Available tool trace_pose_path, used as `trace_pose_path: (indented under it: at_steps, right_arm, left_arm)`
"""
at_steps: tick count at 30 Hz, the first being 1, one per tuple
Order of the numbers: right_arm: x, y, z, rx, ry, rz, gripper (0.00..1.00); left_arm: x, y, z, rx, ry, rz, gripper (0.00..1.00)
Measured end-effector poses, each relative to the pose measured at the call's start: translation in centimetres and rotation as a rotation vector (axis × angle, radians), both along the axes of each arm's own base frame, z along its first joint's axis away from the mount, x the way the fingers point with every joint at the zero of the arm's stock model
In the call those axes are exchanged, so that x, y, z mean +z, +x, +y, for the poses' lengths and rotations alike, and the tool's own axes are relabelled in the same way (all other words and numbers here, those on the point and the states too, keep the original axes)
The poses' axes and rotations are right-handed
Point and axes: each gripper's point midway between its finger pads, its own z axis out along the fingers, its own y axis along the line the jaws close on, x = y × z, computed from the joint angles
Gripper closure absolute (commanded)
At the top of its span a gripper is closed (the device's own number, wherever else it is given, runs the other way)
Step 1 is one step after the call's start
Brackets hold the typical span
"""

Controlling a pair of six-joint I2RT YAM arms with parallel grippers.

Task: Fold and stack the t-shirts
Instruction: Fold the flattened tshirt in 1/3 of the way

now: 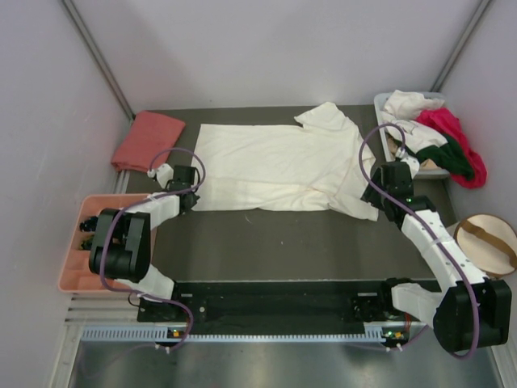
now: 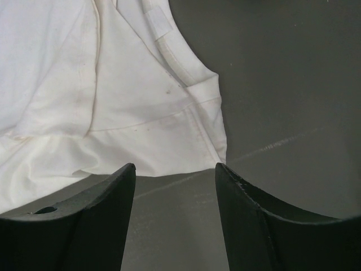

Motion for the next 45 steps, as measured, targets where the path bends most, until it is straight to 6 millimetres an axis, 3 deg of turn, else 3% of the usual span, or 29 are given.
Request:
trace_pose_path:
  at_steps: [7, 24, 45]
  right_arm:
    - [-0.2, -0.4, -0.5, -0.023, -0.013, 0.008, 0.41]
    - [-4.1, -2.9, -0.6, -0.040, -0.012, 0.121, 0.43]
    - [-7.4, -1.1, 1.1, 0.027, 0.032, 0.188, 0.55]
  left_arm:
    - [0.0, 0.0, 0.1, 0.002, 0.003, 0.002, 1.00]
    - [0.7, -2.6, 1.7, 0.057, 0.041, 0.027, 1.00]
    - [0.8, -3.7, 3.7, 0.116, 0.049, 0.035, 1.00]
